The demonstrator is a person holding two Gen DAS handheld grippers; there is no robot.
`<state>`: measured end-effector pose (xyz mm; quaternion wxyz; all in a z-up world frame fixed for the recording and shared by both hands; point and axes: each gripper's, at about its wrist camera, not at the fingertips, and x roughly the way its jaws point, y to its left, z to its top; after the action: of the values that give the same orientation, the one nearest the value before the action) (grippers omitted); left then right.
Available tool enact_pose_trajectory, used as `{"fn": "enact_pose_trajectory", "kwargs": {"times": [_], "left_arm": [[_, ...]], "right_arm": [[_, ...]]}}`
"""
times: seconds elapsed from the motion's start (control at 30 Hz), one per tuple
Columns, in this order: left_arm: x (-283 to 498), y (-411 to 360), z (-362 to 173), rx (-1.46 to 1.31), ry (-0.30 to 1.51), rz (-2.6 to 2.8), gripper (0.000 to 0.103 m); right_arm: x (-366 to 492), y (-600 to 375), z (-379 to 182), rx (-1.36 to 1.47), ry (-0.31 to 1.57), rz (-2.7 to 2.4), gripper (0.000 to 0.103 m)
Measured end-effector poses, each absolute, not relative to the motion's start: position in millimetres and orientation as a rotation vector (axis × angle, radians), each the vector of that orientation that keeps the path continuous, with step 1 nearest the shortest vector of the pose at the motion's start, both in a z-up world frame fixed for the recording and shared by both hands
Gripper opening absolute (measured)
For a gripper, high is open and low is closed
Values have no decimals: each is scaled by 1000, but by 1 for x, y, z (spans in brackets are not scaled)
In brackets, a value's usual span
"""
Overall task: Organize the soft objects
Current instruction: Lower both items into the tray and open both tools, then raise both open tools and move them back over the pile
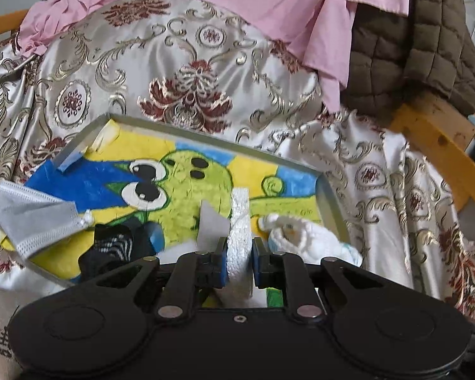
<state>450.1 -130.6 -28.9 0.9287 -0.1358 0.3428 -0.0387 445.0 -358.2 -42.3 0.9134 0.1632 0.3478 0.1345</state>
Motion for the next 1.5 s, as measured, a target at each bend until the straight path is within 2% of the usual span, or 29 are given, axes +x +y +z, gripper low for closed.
{"fn": "enact_pose_trajectory", "kwargs": {"times": [0.1,0.23,0.37,0.5,0.57,0.67,0.9,1.0,1.2,1.5], "left_arm": [[448,-130,-30,-278,716,-54,20],[443,-129,-29,-278,718,-34,26],[437,-128,-25,-259,716,-18,41],[426,-123,-19,-277,691,7,65],[418,-118,-15,-287,674,21,70],[404,-113,-10,-280,637,44,83],[365,-100,-4,-311,571,43,98],[349,-97,0,-321,541,50,102],[316,-90,11,-360,499,47,102],[257,-80,28,-316,408,-7,102]], "right_arm": [[446,-359,-44,341,727,267,34],[444,-362,-43,355,724,261,40],[440,-362,-42,357,713,276,51],[432,-362,-36,368,689,277,64],[427,-363,-31,373,670,264,71],[418,-366,-23,369,625,247,75],[385,-382,-6,420,512,198,87],[371,-381,4,386,478,189,92],[330,-372,22,295,394,153,101],[264,-351,41,200,257,87,103]]}}
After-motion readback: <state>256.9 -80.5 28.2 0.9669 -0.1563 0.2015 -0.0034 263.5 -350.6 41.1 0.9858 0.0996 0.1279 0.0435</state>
